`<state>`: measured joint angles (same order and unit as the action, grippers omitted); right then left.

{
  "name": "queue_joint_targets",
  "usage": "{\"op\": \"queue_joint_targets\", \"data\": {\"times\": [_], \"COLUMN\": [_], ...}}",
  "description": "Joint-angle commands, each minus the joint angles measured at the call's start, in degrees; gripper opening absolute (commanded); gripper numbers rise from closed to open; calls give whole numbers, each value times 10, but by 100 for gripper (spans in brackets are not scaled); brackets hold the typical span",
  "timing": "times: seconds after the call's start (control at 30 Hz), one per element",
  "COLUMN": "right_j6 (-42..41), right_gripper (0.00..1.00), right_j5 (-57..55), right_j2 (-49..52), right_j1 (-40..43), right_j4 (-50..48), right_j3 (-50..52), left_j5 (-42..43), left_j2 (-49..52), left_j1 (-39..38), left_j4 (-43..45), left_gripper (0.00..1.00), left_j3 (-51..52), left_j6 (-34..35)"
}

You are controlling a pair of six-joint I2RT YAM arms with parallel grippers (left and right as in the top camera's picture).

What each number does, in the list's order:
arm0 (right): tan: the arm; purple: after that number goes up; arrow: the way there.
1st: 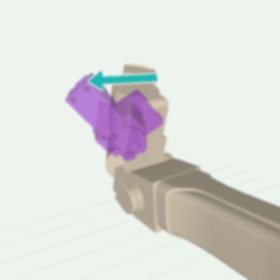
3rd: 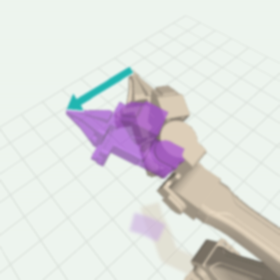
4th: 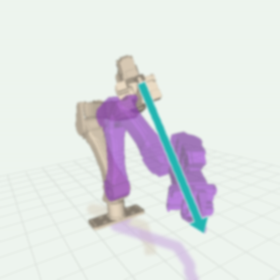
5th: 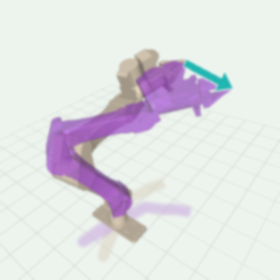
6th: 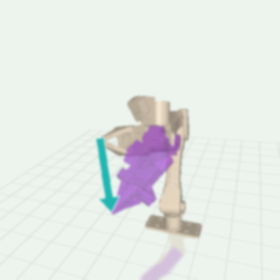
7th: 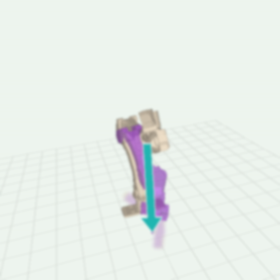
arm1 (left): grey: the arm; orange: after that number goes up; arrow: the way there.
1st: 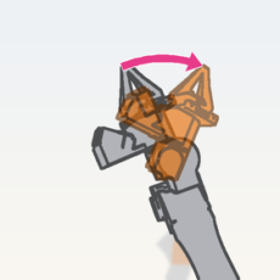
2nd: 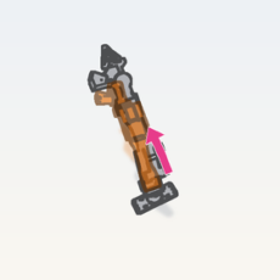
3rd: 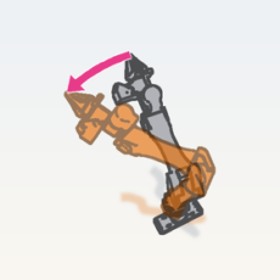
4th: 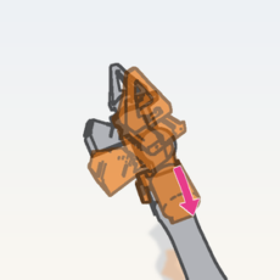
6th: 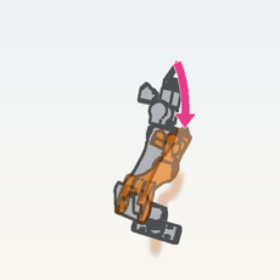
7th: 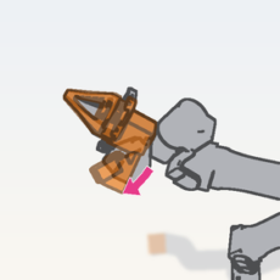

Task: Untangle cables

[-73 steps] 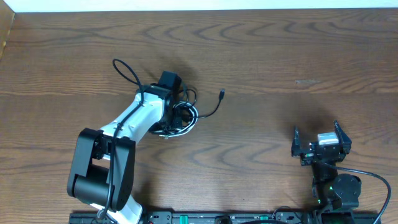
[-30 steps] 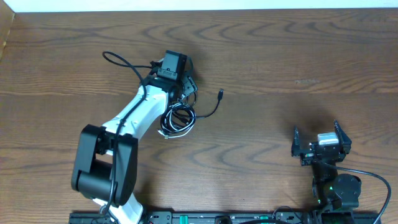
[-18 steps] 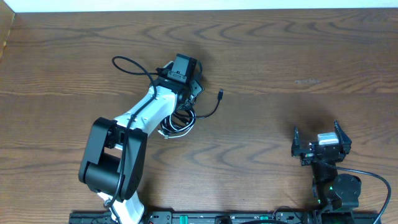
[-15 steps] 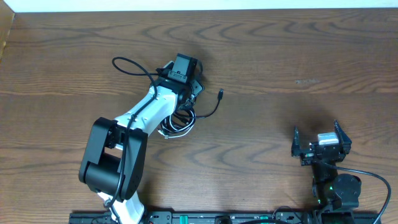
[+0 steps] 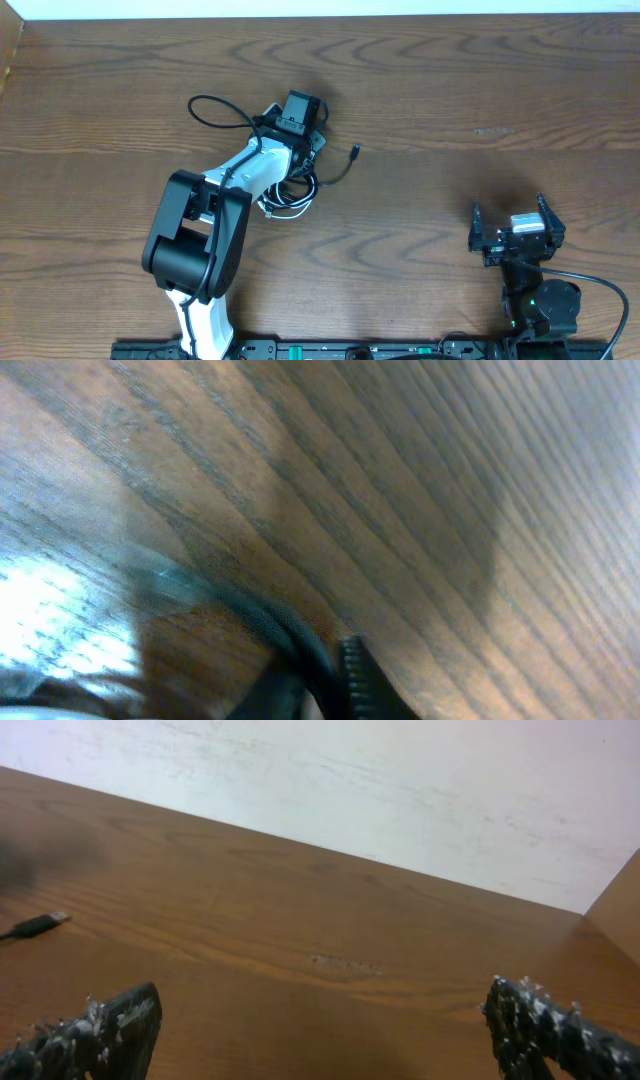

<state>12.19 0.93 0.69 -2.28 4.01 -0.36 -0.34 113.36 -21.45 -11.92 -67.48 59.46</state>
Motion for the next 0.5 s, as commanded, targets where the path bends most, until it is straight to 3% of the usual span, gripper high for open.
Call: {"op": "queue_joint_targets", "data": {"times": [0.0, 0.27, 0.47], "right_j6": [5, 5, 5], "right_gripper": [99, 99, 99], "right_j5": [5, 5, 5], "right_j2": [-3, -3, -3], "right_j1": [-4, -4, -4], "right_j4": [2, 2, 2], "right_j3": [0, 0, 0], "left_j5": [6, 87, 106], "left_j2": [9, -140, -264], "left_j1": [0, 2, 2], "left_j4": [-6, -11, -36], "left_gripper": [8, 7, 8], "left_j3": [3, 3, 3], "left_j6": [-52, -333, -423]}}
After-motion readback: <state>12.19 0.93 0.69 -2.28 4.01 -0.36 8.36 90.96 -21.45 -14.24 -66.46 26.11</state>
